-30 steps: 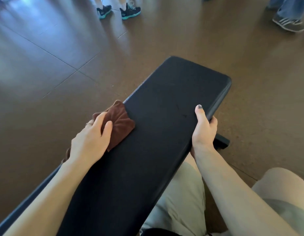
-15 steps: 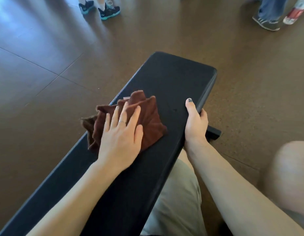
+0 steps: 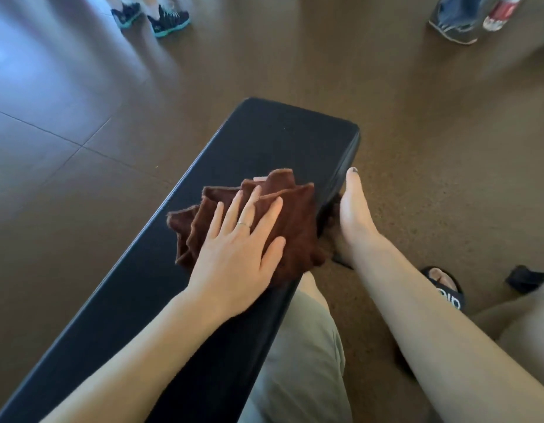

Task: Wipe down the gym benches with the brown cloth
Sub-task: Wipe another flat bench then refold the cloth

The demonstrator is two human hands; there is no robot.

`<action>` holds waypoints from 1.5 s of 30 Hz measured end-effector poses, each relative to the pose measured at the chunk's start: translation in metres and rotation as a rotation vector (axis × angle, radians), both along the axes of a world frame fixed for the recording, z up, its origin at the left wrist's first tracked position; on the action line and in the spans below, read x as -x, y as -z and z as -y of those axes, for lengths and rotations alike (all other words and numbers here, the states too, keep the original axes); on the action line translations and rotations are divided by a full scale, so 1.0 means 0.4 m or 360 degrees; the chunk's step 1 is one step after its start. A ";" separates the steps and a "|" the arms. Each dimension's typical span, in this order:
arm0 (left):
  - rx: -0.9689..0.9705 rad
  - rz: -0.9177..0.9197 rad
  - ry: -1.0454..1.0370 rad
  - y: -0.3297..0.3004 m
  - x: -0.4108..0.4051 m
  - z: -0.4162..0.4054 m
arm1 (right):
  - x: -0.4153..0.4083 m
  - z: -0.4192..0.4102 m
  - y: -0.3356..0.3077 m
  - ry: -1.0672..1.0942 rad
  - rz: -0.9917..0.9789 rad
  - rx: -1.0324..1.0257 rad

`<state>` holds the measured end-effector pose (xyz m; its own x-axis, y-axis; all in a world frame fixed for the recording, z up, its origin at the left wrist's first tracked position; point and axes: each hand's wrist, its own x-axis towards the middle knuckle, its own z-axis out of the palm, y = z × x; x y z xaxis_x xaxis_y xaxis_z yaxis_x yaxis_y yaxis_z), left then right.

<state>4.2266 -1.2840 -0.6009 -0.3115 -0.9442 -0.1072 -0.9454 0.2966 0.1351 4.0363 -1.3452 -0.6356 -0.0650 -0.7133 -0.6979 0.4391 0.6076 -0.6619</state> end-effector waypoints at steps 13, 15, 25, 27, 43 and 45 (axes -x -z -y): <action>0.0038 0.0009 0.0037 0.029 0.175 0.198 | 0.106 0.087 -0.028 -0.0042 0.0331 -0.0049; 0.0023 -0.0035 0.0081 0.014 0.134 0.118 | 0.113 0.102 -0.025 -0.0029 0.0462 -0.0005; 0.0036 -0.0026 0.0169 0.015 0.182 0.231 | 0.119 0.133 0.013 -0.0105 0.0486 0.0018; 0.0057 -0.0015 0.0141 0.023 0.234 0.315 | 0.142 0.132 0.016 -0.0041 0.0571 -0.0028; 0.0071 -0.0003 0.0146 0.032 0.345 0.409 | 0.148 0.115 0.105 0.0154 0.0787 0.0069; 0.0029 0.0012 0.0137 0.029 0.391 0.483 | 0.134 0.110 0.100 0.0217 0.0780 0.0070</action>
<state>4.0703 -1.4772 -0.6126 -0.3910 -0.9157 -0.0931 -0.9172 0.3793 0.1220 3.9827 -1.3893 -0.6756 0.1681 -0.7503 -0.6394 0.7775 0.4997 -0.3819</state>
